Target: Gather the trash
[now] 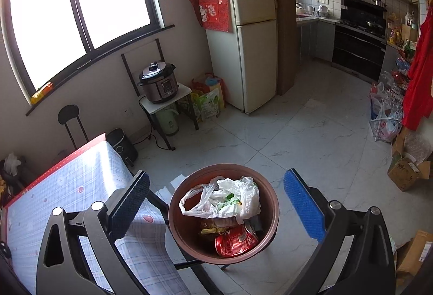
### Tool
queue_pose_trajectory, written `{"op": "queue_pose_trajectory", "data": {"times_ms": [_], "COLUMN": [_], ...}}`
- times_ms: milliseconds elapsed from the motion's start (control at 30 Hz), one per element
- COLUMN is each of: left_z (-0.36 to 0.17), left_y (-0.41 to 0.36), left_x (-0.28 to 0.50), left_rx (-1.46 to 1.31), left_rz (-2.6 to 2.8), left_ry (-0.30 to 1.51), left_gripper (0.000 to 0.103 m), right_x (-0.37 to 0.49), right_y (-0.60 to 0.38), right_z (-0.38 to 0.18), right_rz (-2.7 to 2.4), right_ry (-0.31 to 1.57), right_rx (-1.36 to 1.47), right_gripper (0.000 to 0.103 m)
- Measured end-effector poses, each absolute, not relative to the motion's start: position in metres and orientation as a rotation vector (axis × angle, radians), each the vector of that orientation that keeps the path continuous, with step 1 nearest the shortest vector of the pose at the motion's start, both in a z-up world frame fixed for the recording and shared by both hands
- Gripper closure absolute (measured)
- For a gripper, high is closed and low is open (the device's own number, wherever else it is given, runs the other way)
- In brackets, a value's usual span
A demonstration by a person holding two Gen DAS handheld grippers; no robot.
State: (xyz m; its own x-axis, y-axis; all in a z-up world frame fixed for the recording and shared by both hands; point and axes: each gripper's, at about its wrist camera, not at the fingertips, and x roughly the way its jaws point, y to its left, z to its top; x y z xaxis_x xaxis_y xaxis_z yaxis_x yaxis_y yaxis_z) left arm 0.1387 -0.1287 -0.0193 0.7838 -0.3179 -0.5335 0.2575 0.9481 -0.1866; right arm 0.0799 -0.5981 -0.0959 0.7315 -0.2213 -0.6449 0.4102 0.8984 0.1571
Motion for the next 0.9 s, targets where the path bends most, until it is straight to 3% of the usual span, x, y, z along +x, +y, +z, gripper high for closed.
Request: {"op": "queue_pose_trajectory", "data": {"times_ms": [367,900], "left_z": [-0.003,-0.008], "left_y": [-0.133,-0.134], "left_x": [0.113,0.072], "left_rx": [-0.037,0.014], "left_rz": [-0.360,-0.488], "left_ry": [0.606,0.582], "left_gripper": [0.006,0.006], "right_x": [0.009,-0.060], "right_y": [-0.523,-0.453], "right_z": [-0.038,-0.011], "right_rz": [-0.423,-0.475], "right_ry": [0.615,0.614], "right_rx": [0.241,0.230], "right_gripper": [0.006,0.006]}}
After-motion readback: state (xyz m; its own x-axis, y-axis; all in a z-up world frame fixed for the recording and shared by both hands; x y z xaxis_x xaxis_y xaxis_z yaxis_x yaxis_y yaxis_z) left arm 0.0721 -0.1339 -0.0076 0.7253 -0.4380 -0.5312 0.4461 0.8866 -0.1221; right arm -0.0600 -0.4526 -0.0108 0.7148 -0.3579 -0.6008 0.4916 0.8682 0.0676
